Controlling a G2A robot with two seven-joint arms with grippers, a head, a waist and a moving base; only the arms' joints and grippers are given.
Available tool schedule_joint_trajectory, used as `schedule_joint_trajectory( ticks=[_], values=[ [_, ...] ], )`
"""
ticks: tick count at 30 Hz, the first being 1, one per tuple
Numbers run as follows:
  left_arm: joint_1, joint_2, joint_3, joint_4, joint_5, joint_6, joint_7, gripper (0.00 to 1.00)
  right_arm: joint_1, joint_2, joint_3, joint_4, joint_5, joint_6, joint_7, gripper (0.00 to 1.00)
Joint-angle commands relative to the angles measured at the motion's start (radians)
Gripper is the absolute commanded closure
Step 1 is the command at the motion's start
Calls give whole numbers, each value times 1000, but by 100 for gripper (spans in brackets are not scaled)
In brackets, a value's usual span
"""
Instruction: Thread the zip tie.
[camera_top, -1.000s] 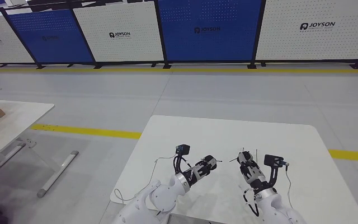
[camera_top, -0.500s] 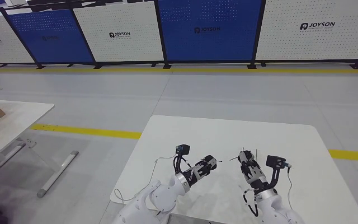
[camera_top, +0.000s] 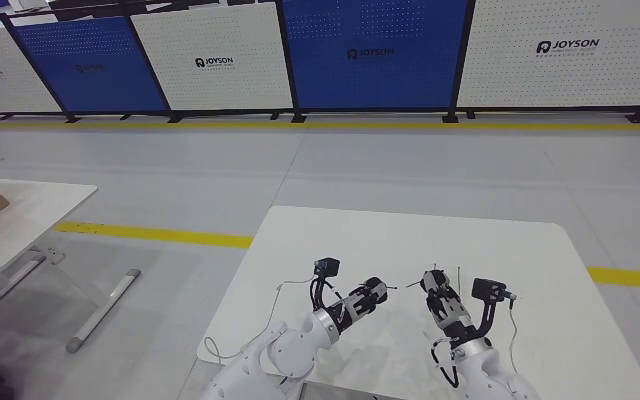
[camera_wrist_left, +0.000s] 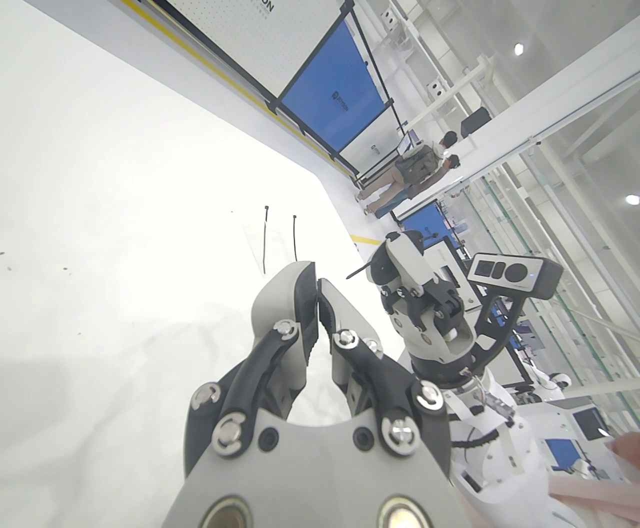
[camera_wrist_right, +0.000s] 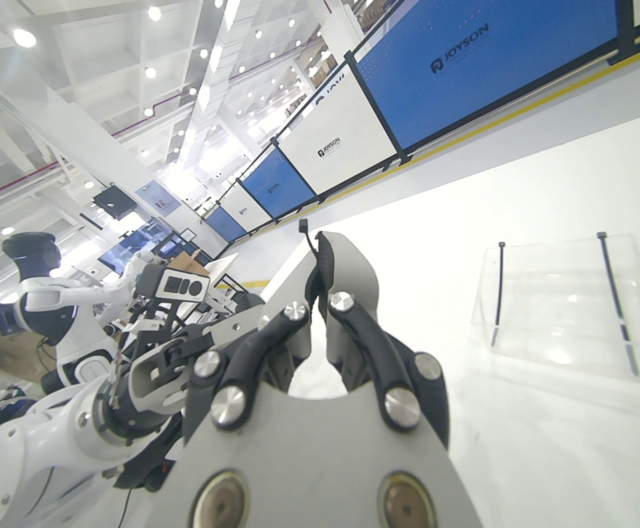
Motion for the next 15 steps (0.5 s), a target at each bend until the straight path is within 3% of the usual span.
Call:
schedule_joint_trajectory(
  ticks=[1,8,12,15],
  values=[
    [0,0,0,0,0,0,0,100,0,0,0,0,0,0,0,100],
    [0,0,0,0,0,0,0,100,4,-4,-8,7,-17,6,-15,100],
    [0,0,0,0,0,0,0,100,26,-16,-46,35,-60,51,-65,100],
    [0,0,0,0,0,0,0,100,29,-18,-51,39,-57,54,-70,100]
  ],
)
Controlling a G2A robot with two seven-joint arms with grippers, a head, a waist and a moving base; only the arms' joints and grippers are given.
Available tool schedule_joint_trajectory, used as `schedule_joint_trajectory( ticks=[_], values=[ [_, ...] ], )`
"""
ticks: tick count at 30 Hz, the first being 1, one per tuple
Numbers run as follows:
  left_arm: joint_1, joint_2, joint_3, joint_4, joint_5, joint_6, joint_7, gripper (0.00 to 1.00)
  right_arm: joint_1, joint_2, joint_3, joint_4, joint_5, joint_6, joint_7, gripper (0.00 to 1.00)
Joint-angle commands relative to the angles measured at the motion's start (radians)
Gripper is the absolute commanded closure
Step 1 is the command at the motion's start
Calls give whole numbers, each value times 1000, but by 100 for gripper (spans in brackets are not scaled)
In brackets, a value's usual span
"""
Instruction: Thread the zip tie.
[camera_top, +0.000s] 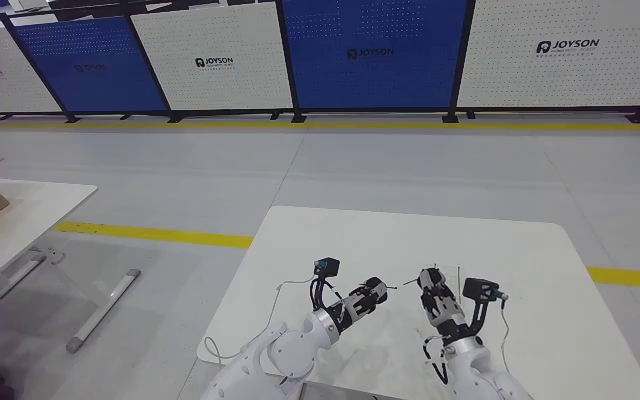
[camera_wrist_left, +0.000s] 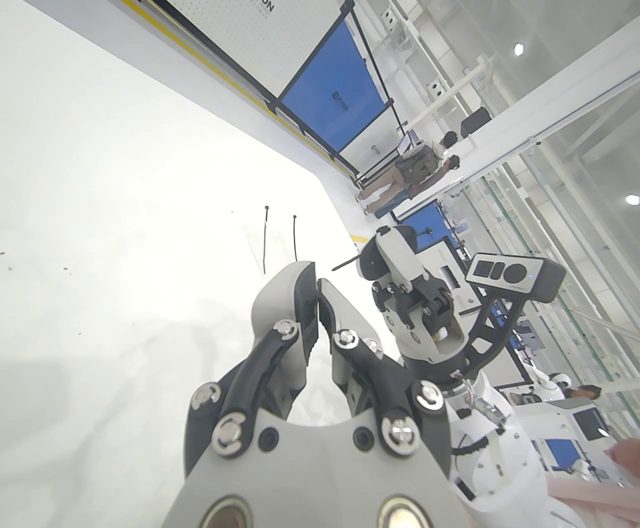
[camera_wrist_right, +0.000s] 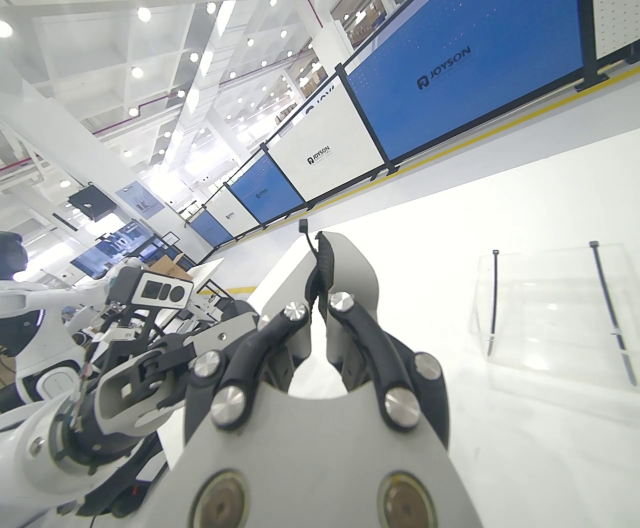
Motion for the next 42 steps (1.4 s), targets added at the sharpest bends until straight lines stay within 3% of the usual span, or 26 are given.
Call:
schedule_joint_trajectory(
  ticks=[1,25,30,32,42],
  values=[
    [0,0,0,0,0,0,0,100,-1,0,1,-1,1,-1,1,100],
    [-4,-3,5,5,17,7,21,100,-1,0,2,-1,4,-1,0,100],
    [-4,-3,5,5,17,7,21,100,-7,-2,8,11,66,-55,37,100],
    [-4,-3,5,5,17,7,21,100,-8,0,13,10,60,-53,74,100],
    [-4,-3,5,5,17,7,21,100,-8,0,14,8,59,-52,77,100]
  ],
)
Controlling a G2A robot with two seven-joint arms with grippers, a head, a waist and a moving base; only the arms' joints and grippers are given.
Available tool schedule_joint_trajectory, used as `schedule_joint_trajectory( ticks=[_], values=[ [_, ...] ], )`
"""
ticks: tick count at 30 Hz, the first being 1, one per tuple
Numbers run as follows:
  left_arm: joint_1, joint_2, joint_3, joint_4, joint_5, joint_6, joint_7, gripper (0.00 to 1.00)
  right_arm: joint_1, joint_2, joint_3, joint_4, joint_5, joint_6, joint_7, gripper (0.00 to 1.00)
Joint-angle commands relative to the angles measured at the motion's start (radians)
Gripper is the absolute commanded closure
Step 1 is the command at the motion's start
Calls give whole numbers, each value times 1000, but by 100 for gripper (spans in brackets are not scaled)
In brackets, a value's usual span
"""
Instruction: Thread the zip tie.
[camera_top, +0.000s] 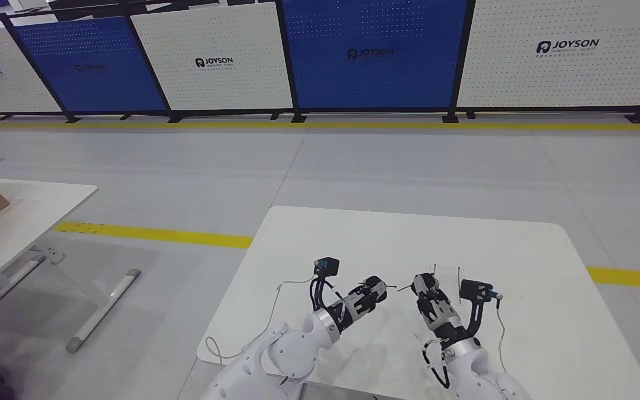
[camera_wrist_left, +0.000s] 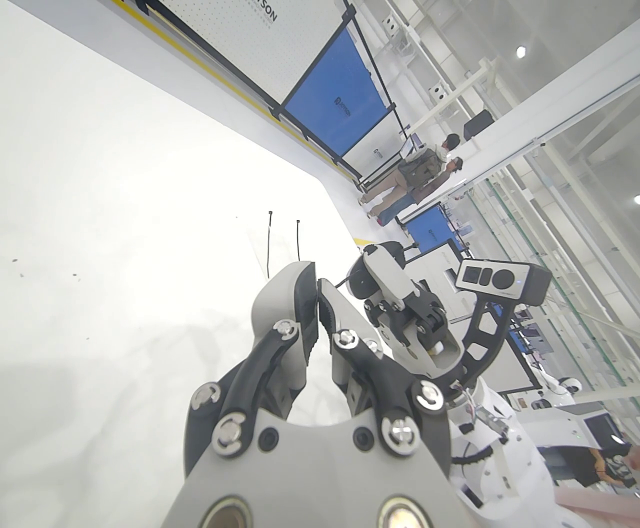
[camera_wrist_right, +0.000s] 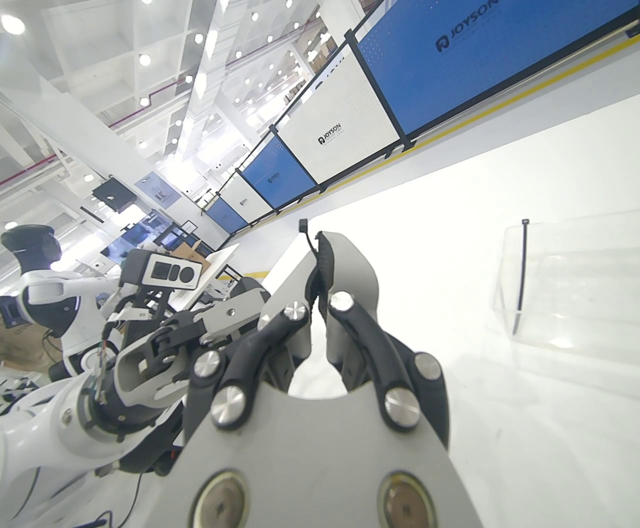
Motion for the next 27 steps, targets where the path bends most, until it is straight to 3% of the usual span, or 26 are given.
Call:
schedule_joint_trajectory(
  ticks=[1,8,27],
  values=[
    [0,0,0,0,0,0,0,100,0,0,0,0,0,0,0,100],
    [0,0,0,0,0,0,0,100,3,-9,-11,11,-12,14,-49,100],
    [0,0,0,0,0,0,0,100,2,-15,-4,13,-13,11,-62,100]
  ],
)
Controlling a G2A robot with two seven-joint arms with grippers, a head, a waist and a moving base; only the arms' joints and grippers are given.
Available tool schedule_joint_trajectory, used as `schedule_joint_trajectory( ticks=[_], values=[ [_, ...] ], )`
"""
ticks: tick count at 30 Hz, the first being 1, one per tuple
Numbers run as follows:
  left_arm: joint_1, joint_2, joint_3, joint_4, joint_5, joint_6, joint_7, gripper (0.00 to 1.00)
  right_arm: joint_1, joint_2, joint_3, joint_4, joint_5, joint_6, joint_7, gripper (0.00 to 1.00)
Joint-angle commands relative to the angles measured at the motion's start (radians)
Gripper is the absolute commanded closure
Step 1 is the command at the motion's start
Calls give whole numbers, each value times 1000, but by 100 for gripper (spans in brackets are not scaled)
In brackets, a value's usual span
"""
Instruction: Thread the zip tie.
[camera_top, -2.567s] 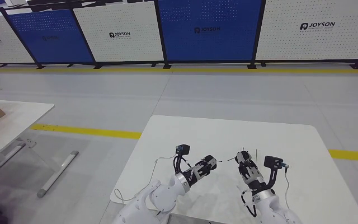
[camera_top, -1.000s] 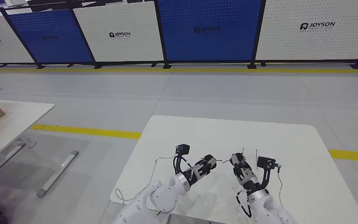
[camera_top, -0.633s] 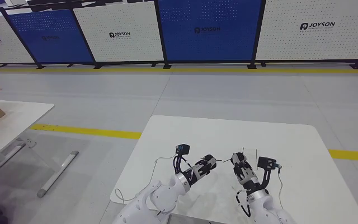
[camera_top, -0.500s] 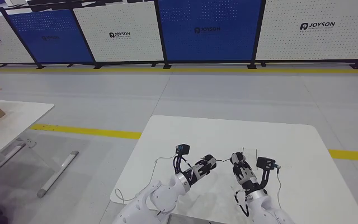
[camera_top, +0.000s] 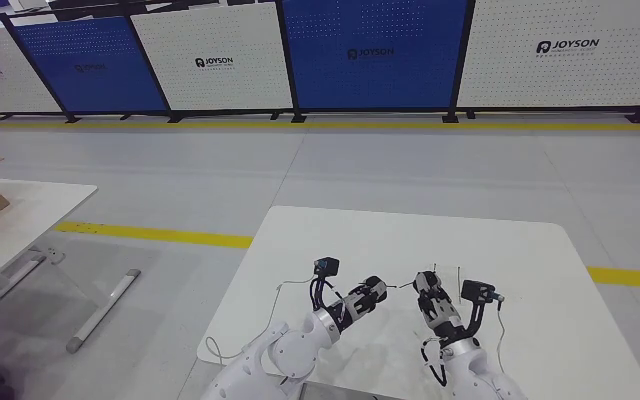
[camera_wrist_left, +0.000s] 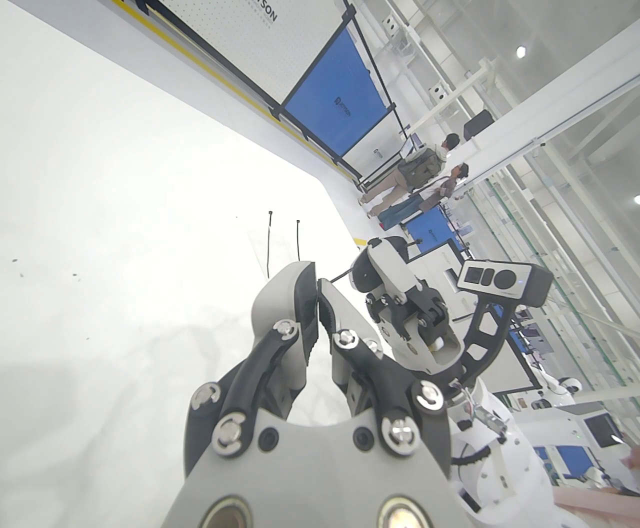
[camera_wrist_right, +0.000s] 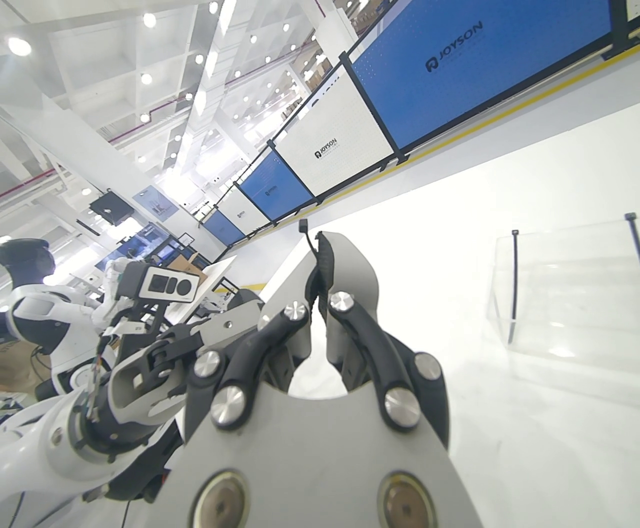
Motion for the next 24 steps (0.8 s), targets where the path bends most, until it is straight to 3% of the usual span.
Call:
schedule_joint_trajectory(
  ticks=[1,16,24],
  values=[
    [0,0,0,0,0,0,0,100,1,-1,2,0,1,-1,0,100],
    [0,0,0,0,0,0,0,100,28,-16,-19,25,-2,13,34,100],
    [0,0,0,0,0,0,0,100,10,-19,-9,10,-11,2,13,100]
  ],
)
